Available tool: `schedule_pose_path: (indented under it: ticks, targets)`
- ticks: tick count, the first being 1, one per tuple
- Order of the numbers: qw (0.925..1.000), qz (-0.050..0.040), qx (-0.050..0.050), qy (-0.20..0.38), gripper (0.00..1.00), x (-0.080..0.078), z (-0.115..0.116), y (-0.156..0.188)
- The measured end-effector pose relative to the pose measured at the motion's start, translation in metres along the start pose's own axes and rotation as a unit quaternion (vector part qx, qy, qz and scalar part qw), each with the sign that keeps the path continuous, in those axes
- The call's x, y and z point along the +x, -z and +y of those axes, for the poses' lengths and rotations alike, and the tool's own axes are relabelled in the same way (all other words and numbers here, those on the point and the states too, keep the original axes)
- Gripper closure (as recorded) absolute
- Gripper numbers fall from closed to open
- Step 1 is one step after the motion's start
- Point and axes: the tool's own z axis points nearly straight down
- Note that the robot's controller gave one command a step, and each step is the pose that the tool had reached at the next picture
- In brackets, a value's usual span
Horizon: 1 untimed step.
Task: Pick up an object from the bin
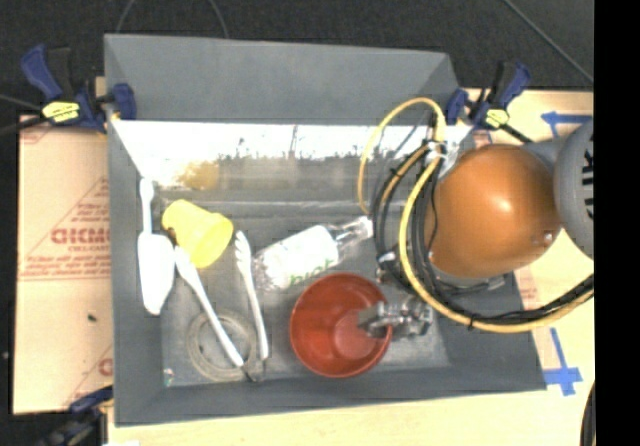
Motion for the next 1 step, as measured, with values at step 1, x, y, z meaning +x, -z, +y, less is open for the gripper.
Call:
schedule_pose_path:
  ticks: [1]
  targets:
    - [1.0, -0.0001, 0.001, 0.0, 1.0, 0.0, -0.0005, 0.0141]
